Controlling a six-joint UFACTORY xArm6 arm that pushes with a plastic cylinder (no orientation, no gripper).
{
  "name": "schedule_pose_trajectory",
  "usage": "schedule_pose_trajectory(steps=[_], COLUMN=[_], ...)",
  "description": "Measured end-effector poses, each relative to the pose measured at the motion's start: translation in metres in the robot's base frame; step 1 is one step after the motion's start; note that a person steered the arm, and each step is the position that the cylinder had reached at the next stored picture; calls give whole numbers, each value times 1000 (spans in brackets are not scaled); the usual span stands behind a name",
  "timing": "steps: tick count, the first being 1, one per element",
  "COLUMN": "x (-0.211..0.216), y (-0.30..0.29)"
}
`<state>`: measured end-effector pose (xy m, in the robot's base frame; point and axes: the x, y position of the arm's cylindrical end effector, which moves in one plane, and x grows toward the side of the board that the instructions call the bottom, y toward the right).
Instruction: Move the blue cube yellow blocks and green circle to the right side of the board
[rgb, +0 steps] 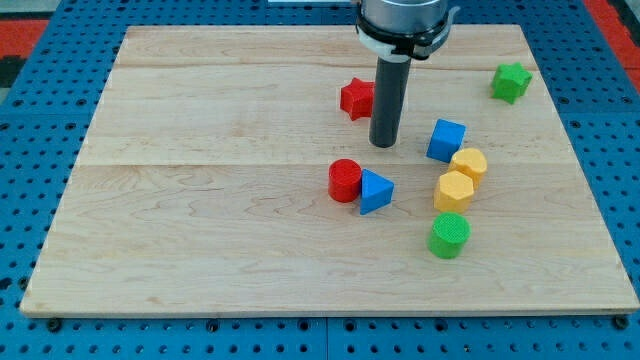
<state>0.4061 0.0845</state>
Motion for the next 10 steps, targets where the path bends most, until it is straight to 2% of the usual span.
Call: schedule_pose_trajectory(steps=[1, 2, 3, 4, 5, 9, 10], x=[9, 7, 16, 57, 73, 79, 76], y=[45, 39, -11, -27, 3, 36, 9])
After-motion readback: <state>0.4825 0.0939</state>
